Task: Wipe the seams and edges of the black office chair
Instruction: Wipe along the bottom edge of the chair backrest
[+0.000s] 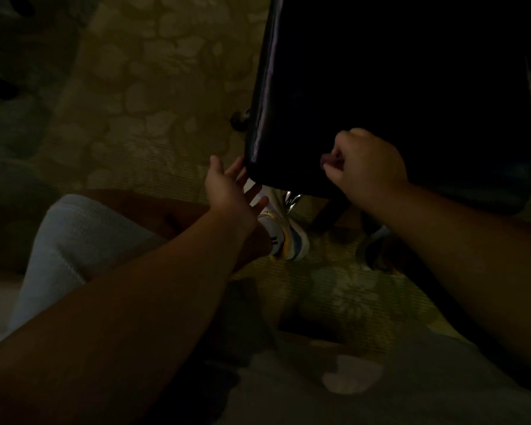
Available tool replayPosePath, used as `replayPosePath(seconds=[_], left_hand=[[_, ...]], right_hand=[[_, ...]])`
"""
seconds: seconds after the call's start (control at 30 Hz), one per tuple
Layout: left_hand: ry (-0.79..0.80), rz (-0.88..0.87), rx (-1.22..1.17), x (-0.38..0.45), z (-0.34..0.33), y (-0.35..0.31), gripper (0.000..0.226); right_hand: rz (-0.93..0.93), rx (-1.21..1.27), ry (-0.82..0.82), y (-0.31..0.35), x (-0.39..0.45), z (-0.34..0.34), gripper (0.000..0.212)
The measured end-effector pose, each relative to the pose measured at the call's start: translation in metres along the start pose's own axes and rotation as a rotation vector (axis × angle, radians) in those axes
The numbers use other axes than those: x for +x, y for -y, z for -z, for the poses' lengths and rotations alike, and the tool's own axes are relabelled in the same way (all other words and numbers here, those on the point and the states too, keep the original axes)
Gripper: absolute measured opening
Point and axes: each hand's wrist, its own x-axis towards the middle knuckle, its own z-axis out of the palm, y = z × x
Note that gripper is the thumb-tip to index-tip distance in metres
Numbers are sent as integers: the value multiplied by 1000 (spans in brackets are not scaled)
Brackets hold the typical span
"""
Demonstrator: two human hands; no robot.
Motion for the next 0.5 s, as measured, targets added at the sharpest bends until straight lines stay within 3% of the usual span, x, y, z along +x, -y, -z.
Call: replayPosePath(seconds=[0.13,0.27,0.43,0.5], left_hand=[[-6,-5,-5,1,0,0,61],[-5,-14,26,-2,-4,-3,59],[-20,-54,81,-4,-6,-2,57],[8,-34,73,-3,-3,-1,59]], right_hand=[[172,-84,135,6,-2,-2,18],[49,-38,14,4,5,6,21],[360,-196,177,7,5,6,20],[294,-155,103,4,11,9,21]])
